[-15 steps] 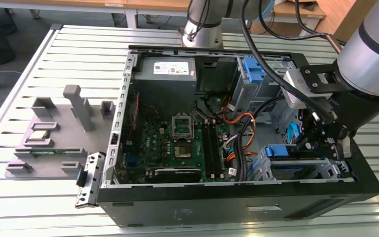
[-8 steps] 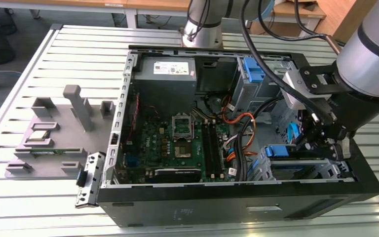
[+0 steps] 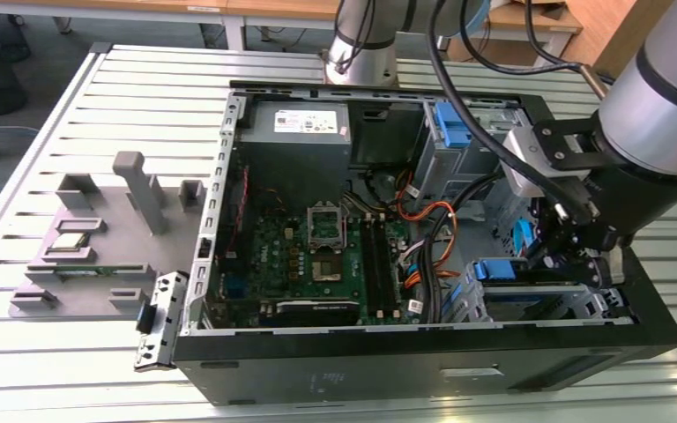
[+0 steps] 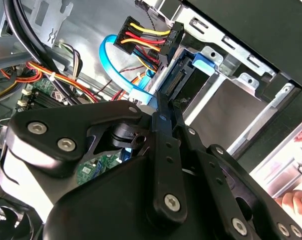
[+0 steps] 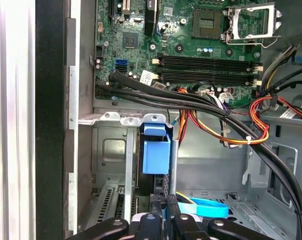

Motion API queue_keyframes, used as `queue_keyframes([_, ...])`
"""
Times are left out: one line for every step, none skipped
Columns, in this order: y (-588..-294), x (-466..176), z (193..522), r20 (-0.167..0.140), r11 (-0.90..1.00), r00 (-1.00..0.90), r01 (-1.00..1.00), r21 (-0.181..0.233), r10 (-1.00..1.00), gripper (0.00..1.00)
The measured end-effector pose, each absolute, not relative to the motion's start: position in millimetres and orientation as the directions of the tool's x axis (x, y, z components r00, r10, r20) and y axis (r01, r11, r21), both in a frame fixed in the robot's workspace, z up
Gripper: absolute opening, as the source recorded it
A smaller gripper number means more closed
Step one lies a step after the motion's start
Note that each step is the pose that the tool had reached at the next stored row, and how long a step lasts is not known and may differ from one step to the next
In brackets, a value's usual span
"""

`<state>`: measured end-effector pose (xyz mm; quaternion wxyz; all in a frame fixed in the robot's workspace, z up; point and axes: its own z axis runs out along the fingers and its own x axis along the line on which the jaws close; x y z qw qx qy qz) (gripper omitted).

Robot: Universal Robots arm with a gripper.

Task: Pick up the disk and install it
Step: 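Insert the first disk wire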

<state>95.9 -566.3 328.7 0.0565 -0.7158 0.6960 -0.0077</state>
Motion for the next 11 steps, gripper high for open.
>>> queue_keyframes([-566.3, 95.9, 328.5, -0.068, -0.025, 0.031, -0.995, -0.092, -0.997, 0.16])
queue_keyframes([-566.3, 95.8, 328.4, -0.067, -0.025, 0.031, -0.995, -0.092, -0.997, 0.16])
queue_keyframes([-566.4, 95.8, 328.4, -0.067, -0.025, 0.031, -0.995, -0.092, -0.997, 0.16])
queue_keyframes([-566.3, 95.8, 328.3, -0.067, -0.025, 0.031, -0.995, -0.092, -0.997, 0.16])
queue_keyframes([-566.3, 95.8, 328.1, -0.068, -0.025, 0.031, -0.995, -0.092, -0.997, 0.16])
queue_keyframes([-566.3, 95.8, 328.1, -0.068, -0.025, 0.031, -0.995, -0.092, -0.997, 0.16])
queue_keyframes([-566.3, 95.9, 327.9, -0.068, -0.025, 0.031, -0.995, -0.092, -0.997, 0.16])
queue_keyframes([-566.3, 95.9, 327.8, -0.068, -0.025, 0.031, -0.995, -0.092, -0.997, 0.17])
queue_keyframes([-566.3, 95.9, 327.7, -0.068, -0.025, 0.031, -0.995, -0.092, -0.997, 0.17])
queue_keyframes([-566.3, 95.8, 327.7, -0.068, -0.025, 0.031, -0.995, -0.092, -0.997, 0.23])
queue_keyframes([-566.3, 95.8, 327.7, -0.068, -0.025, 0.031, -0.995, -0.092, -0.997, 0.23])
